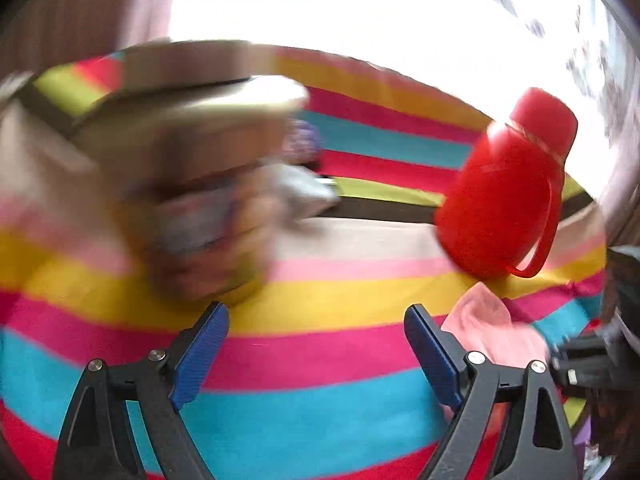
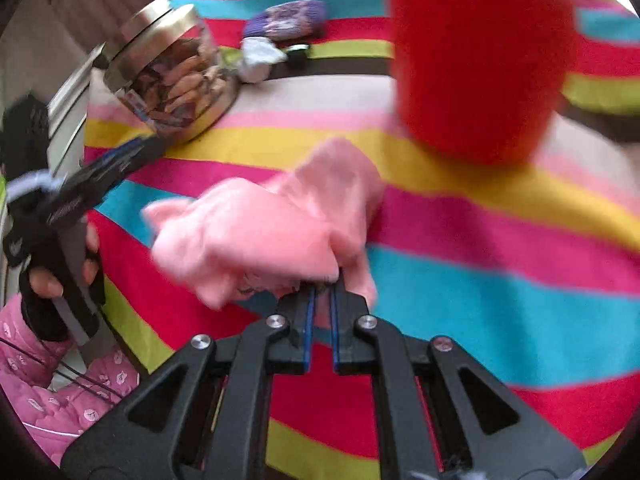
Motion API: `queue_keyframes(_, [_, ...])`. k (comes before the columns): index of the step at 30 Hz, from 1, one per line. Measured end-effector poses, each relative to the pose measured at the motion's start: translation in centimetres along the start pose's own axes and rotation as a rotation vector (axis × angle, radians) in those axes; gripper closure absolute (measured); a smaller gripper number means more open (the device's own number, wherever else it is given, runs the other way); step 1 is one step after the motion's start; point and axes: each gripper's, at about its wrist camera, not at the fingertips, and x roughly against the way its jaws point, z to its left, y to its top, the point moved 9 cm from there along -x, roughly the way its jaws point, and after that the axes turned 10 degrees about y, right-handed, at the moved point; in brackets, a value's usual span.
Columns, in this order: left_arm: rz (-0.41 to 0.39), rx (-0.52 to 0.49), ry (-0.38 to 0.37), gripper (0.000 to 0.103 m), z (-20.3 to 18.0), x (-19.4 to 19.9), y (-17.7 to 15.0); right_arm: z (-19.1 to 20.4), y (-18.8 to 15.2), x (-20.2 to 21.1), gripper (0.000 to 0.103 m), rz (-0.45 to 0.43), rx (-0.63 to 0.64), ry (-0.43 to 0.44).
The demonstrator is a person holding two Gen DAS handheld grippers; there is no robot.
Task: Organize soft objects
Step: 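Grasp the pink towel with the right tool while the left tool grasps the grey drawstring bag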
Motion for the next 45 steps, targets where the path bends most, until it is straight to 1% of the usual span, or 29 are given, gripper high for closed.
queue_keyframes(2, [-0.015,-0.034,0.054,0.013,-2.7,-1.6,1.8,0.0,-0.6,0.6,0.094,-0.018,0.004,-0.006])
queue_keyframes(3, [-0.031,-0.046,0.107,0.013,-3.6,-2.6,2.7,0.1,-1.1,0.8,0.094,-0.026,0.009,-0.006])
queue_keyframes(4, [-0.035,-0.062,0.182,0.013,-4.4,-4.0,3.9,0.3,-1.2,0.8,0.093,-0.034,0.012,-0.004])
queue_keyframes(6, [-0.019,-0.071,0.257,0.013,-5.3,-6.2,5.4,0.5,-2.3,1.2,0.092,-0.048,0.012,0.002])
queue_keyframes(7, [-0.011,-0.057,0.298,0.016,-5.4,-7.5,6.3,0.7,-2.7,1.3,0.092,-0.052,0.011,0.008])
queue_keyframes(9, [-0.004,-0.059,0.328,0.017,-6.0,-9.4,7.3,0.9,-3.7,1.8,0.092,-0.053,0.015,0.024])
queue_keyframes(13, [0.008,-0.125,0.417,0.021,-6.5,-12.7,7.7,1.0,-4.7,1.3,0.092,-0.047,0.009,0.047])
queue_keyframes(15, [0.056,-0.141,0.418,0.028,-5.7,-13.8,7.2,1.0,-4.7,1.1,0.092,-0.051,0.002,0.051])
queue_keyframes(16, [0.049,-0.103,0.372,0.038,-5.4,-13.8,7.7,0.9,-4.7,1.0,0.092,-0.055,-0.004,0.057])
queue_keyframes(17, [0.059,-0.082,0.347,0.079,-5.1,-14.0,7.7,0.8,-4.7,1.0,0.092,-0.060,-0.009,0.060])
queue_keyframes(18, [0.103,-0.066,0.331,0.099,-4.6,-14.3,7.4,0.8,-4.7,1.0,0.092,-0.065,-0.012,0.061])
queue_keyframes(19, [0.118,-0.051,0.290,0.099,-4.4,-13.9,7.3,0.7,-4.9,1.3,0.092,-0.068,-0.011,0.060])
queue_keyframes(21, [0.066,-0.047,0.224,0.099,-4.6,-10.6,6.8,0.7,-5.1,1.5,0.092,-0.073,-0.008,0.053])
queue_keyframes(23, [0.031,-0.036,0.129,0.099,-5.1,-6.7,5.3,0.7,-5.3,1.3,0.092,-0.076,-0.009,0.048])
queue_keyframes(26, [-0.007,-0.039,-0.012,0.099,-5.5,0.0,1.1,0.7,-6.2,2.0,0.092,-0.079,-0.013,0.042])
queue_keyframes(27, [-0.011,-0.040,-0.066,0.099,-5.4,1.4,-0.2,0.7,-6.2,2.0,0.092,-0.080,-0.016,0.041])
queue_keyframes(28, [-0.001,-0.055,-0.094,0.098,-5.2,2.5,-1.7,0.9,-6.2,1.7,0.092,-0.081,-0.016,0.038])
queue_keyframes(31, [0.011,-0.075,-0.054,0.094,-3.1,3.5,-4.1,1.1,-6.0,1.5,0.092,-0.081,-0.018,0.024])
queue_keyframes(33, [0.075,-0.041,-0.038,0.088,-1.6,2.8,-4.9,1.1,-6.1,2.0,0.092,-0.079,-0.016,0.017])
queue_keyframes(34, [0.088,-0.018,-0.040,0.084,-1.1,2.5,-4.7,1.2,-6.2,2.0,0.092,-0.079,-0.014,0.011])
queue_keyframes(35, [0.092,0.004,-0.046,0.071,-1.0,2.5,-4.5,1.4,-6.3,2.1,0.092,-0.078,-0.013,0.009])
queue_keyframes(36, [0.086,0.015,-0.049,0.056,-0.9,2.2,-4.4,1.6,-6.5,2.2,0.092,-0.078,-0.012,0.009])
queue_keyframes(37, [0.064,0.015,-0.042,0.048,-0.9,2.0,-3.8,1.7,-6.7,2.4,0.092,-0.077,-0.013,0.010])
queue_keyframes(39, [0.010,0.003,-0.004,0.023,-1.4,1.6,-2.4,2.0,-7.2,2.5,0.092,-0.073,-0.018,0.005])
queue_keyframes(40, [-0.005,-0.012,0.018,0.018,-1.7,1.0,-1.9,2.3,-7.4,2.6,0.092,-0.073,-0.020,0.002])
queue_keyframes(41, [0.000,-0.027,0.022,0.017,-2.1,0.1,-1.5,2.4,-7.7,2.8,0.092,-0.073,-0.020,0.003])
queue_keyframes(43, [0.056,-0.046,0.007,0.018,-2.8,-1.7,-1.7,2.9,-8.1,3.3,0.092,-0.079,-0.029,0.001])
queue_keyframes(44, [0.100,-0.053,-0.025,0.044,-3.2,-2.6,-2.1,2.9,-8.3,3.6,0.092,-0.082,-0.028,-0.003])
queue_keyframes(45, [0.146,-0.050,-0.071,0.098,-3.5,-3.0,-2.4,3.1,-8.5,4.2,0.092,-0.092,-0.027,-0.012])
